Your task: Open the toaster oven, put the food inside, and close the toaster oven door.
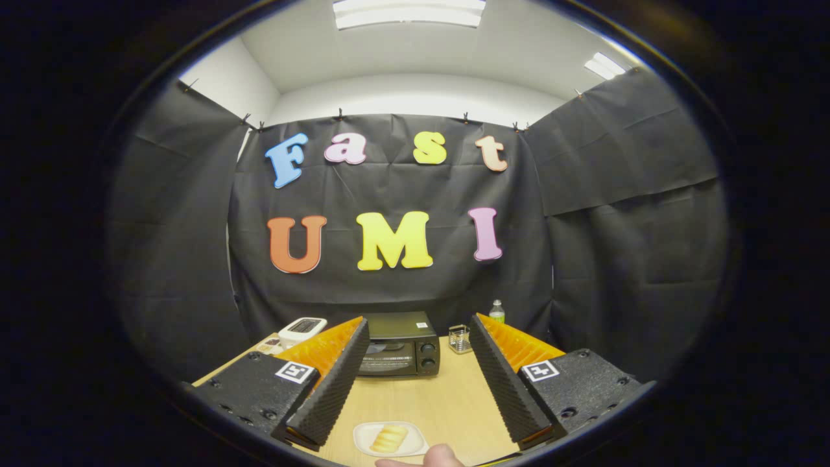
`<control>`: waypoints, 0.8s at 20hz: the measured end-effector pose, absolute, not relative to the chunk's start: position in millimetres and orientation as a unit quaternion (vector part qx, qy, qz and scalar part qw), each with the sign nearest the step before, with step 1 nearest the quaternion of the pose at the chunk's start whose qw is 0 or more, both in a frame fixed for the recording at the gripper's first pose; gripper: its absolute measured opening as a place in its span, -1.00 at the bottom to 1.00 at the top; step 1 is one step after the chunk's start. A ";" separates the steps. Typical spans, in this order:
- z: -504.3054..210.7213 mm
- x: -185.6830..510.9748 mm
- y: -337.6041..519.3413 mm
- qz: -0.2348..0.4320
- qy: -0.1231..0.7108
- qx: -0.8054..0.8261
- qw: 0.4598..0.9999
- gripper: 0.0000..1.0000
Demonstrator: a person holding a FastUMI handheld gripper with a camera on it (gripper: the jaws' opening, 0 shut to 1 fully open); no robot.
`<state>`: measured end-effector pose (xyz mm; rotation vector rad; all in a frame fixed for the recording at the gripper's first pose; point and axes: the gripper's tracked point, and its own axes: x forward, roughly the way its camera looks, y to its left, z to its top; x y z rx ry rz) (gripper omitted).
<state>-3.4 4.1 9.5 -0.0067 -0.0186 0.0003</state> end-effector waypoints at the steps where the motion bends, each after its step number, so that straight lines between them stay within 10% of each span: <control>1: 9.6 -3.6 4.4 0.001 -0.009 -0.003 1.000 1.00; 16: -1.8 31.0 17.3 0.013 0.000 0.000 1.000 1.00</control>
